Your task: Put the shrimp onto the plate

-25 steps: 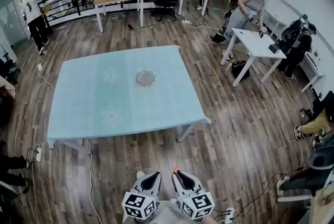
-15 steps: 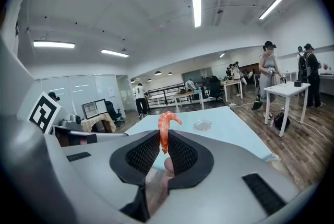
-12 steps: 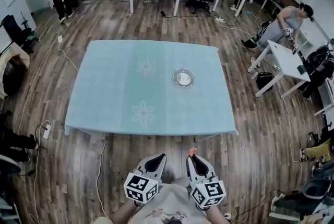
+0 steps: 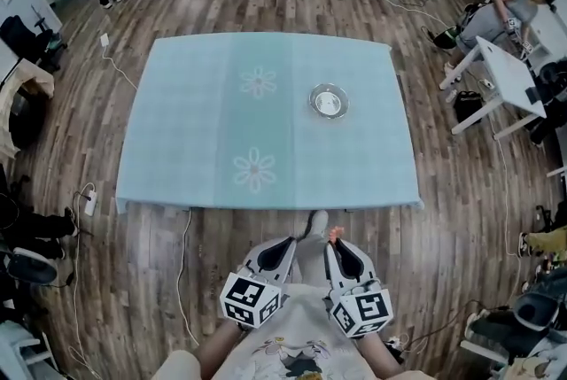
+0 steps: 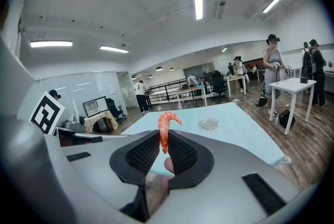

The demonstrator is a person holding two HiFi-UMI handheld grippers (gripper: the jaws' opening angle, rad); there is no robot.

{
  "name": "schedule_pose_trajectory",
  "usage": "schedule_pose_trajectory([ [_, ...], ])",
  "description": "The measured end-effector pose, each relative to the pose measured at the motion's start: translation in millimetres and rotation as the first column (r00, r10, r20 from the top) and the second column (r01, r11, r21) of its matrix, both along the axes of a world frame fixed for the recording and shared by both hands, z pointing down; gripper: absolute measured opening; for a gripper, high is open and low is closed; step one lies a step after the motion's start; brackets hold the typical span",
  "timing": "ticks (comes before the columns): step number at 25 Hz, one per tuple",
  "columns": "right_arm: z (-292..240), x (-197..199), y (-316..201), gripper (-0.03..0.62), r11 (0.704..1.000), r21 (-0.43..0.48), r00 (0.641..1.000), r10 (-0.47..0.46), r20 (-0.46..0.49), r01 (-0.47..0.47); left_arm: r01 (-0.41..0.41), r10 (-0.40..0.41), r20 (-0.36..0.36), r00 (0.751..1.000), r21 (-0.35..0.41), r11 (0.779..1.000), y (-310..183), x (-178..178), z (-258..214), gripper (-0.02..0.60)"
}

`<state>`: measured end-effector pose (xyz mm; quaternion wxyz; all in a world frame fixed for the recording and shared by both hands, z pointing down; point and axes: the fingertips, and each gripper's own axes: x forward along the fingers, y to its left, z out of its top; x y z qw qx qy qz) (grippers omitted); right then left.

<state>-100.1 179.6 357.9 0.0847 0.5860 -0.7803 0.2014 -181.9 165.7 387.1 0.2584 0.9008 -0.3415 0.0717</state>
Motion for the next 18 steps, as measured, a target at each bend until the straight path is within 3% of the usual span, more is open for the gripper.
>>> schedule_pose_trajectory([
  [8,7.0,29.1,-70.4,0.067,0.999,0.002,0.998,-0.041,0.047,0.041,0.08,-0.08,0.043,0.996,-0.002,0.997,-58.1,15.0,-3.7,0.008],
  [18,12.5,116.4,-174.6,0.067,0.999,0.011,0.998,-0.053,0.035,0.053,0.1,-0.103,0.091,0.99,0.035,0.994,-159.8,94.7,-11.7,0.008],
])
